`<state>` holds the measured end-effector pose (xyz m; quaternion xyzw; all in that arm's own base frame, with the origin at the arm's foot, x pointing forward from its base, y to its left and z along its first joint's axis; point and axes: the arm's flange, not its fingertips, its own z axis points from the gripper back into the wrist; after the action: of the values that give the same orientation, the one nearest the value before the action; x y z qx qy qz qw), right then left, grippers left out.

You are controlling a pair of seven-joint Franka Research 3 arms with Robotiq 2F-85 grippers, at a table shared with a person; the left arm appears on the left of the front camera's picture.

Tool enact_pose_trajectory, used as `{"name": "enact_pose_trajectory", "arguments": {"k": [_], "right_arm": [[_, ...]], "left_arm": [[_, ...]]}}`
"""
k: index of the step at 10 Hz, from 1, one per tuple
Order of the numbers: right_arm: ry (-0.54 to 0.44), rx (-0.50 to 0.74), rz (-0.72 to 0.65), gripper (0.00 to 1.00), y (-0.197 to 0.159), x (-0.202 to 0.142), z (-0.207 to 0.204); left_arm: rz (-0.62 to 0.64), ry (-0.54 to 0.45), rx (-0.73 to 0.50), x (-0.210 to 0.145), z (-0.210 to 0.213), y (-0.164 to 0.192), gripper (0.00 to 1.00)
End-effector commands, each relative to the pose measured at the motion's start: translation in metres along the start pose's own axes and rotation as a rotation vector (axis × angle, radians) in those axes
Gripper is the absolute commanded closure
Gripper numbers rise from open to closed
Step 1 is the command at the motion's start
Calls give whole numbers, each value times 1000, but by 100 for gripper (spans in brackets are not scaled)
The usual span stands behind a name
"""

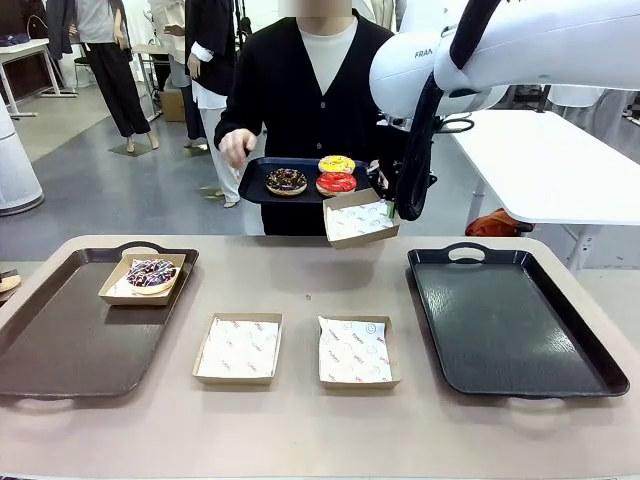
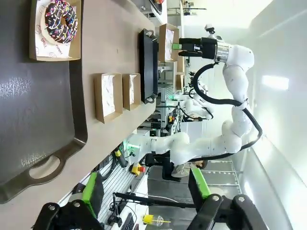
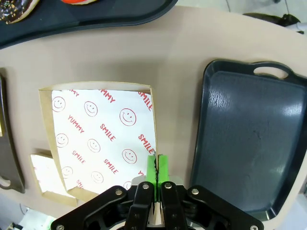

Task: Individually package the donuts and arrange them on the tray.
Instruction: Place the picked Paper togo box on the Handle tray while simultaneously picking up another Paper togo box from the table with the other hand.

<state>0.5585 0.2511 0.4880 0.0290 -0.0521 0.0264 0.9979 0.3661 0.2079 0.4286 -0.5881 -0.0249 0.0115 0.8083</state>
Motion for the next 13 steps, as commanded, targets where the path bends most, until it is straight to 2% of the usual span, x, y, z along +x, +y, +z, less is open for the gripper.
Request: {"name": "enact_pose_trajectory", "arguments": {"k": [1, 13], "right_arm": [[2, -30, -27, 100, 3, 8, -5], [3, -1, -2, 100, 0, 1, -2]], "left_arm": [[-4, 7, -32, 16, 8, 1, 7], [10, 13, -7, 11, 3, 4, 7]]}}
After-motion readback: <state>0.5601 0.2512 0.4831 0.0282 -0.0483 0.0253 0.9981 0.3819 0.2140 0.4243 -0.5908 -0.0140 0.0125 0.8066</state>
